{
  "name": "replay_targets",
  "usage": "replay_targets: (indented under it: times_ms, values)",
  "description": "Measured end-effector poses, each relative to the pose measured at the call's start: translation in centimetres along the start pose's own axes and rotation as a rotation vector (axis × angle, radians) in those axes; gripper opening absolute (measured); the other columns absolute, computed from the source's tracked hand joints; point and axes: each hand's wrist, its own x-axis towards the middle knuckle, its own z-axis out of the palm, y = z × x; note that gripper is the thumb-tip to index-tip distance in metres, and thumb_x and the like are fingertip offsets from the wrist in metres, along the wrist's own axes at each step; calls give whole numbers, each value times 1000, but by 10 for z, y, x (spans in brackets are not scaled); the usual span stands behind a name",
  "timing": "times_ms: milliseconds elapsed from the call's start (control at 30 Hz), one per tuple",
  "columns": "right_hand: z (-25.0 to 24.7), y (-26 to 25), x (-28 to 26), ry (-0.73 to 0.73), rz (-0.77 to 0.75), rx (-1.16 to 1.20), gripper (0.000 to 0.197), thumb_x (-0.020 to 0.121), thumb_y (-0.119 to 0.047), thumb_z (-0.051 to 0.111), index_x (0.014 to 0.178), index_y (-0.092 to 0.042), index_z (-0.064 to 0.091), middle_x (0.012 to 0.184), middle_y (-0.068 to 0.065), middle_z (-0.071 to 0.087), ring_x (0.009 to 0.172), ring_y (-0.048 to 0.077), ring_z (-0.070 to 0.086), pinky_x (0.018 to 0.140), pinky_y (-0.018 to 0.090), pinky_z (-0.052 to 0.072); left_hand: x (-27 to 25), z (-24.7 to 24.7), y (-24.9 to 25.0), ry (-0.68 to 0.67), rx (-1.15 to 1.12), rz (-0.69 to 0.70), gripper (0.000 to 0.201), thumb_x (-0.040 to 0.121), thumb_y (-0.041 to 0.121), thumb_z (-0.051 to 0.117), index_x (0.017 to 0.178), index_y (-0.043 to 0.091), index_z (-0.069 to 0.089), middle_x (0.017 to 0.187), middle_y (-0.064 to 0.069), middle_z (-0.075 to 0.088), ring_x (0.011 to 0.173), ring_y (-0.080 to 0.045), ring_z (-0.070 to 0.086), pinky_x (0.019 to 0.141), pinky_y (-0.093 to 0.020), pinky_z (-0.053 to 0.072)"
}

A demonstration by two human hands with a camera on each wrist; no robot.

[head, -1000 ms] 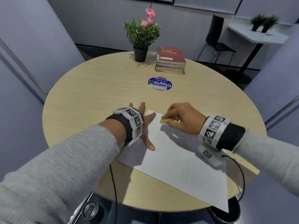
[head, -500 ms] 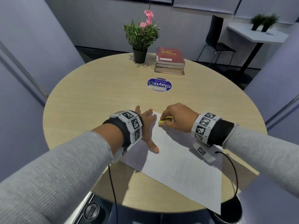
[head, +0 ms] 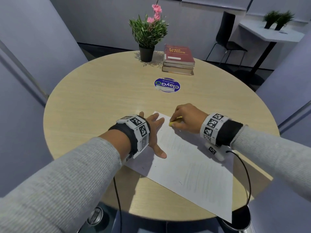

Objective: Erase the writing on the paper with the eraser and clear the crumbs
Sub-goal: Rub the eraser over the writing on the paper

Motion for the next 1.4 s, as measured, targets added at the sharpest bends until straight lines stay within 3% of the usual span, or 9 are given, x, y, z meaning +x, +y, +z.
replay_targets:
  times_ms: [167, 333, 500, 667, 867, 1033, 1133, 1300, 1400]
  values:
    - [8, -27, -17, -119, -257, 56, 18, 84, -27, 65, 94, -17, 76, 73, -23, 46, 64, -4, 47, 65, 15, 40, -8, -4, 6, 40, 41, 26, 131, 69, 75, 69, 156, 31, -20, 163, 4, -24, 148, -33, -23, 117, -60, -4]
    - [-1, -7, 3, 1, -31, 19, 21, 85, -27, 64, 99, -16, 75, 84, -2, 61, 80, 15, 57, 77, 32, 50, 10, 6, -1, 55, 17, 19, 143, 55, 87, 67, 155, 32, -19, 163, 4, -23, 148, -38, -23, 118, -65, 0]
    - [11, -38, -21, -144, -286, 78, 17, 84, -27, 64, 89, -15, 76, 69, -15, 50, 63, 5, 48, 65, 22, 44, -12, -1, 8, 98, 57, 70, 128, 71, 73, 70, 158, 27, -12, 165, 0, -16, 150, -32, -17, 118, -58, -3]
    - [-1, -10, 1, -27, -67, 19, 22, 85, -31, 64, 100, -19, 75, 84, -2, 60, 80, 15, 57, 74, 29, 48, -6, 1, 4, 49, 42, 9, 134, 65, 80, 68, 156, 31, -17, 164, 3, -21, 148, -41, -19, 118, -64, 2]
    - [10, -39, -24, -142, -302, 70, 18, 85, -28, 63, 91, -17, 76, 69, -21, 44, 62, 1, 46, 64, 18, 41, -14, -2, 7, 88, 62, 62, 129, 71, 73, 69, 158, 26, -14, 165, 0, -18, 150, -33, -18, 118, -58, -2]
    - [3, -20, -9, -21, -160, -2, 19, 85, -25, 63, 96, -17, 76, 83, -1, 57, 77, 19, 58, 71, 32, 49, -5, 2, 4, 72, 84, 60, 133, 68, 79, 66, 157, 25, -17, 164, -2, -20, 150, -29, -20, 120, -58, -6]
    - [13, -44, -30, -133, -357, 14, 17, 84, -24, 62, 89, -17, 76, 79, -4, 53, 67, 13, 49, 66, 28, 45, -11, -1, 7, 96, 100, 84, 129, 72, 74, 68, 158, 23, -13, 165, -2, -18, 150, -28, -19, 120, -57, -5]
    - [-2, -14, -13, -25, -123, -13, 22, 86, -29, 63, 101, -19, 75, 85, -2, 60, 75, 12, 55, 73, 28, 47, -5, 1, 5, 59, 103, 32, 133, 68, 81, 64, 156, 25, -20, 163, -1, -23, 149, -30, -22, 121, -56, -6]
    - [11, -30, -26, -52, -258, 18, 18, 84, -27, 63, 94, -19, 76, 79, -3, 56, 69, 10, 49, 69, 28, 47, -3, 1, 4, 46, 82, 10, 135, 65, 82, 65, 155, 30, -21, 163, 2, -24, 148, -38, -21, 120, -60, -2]
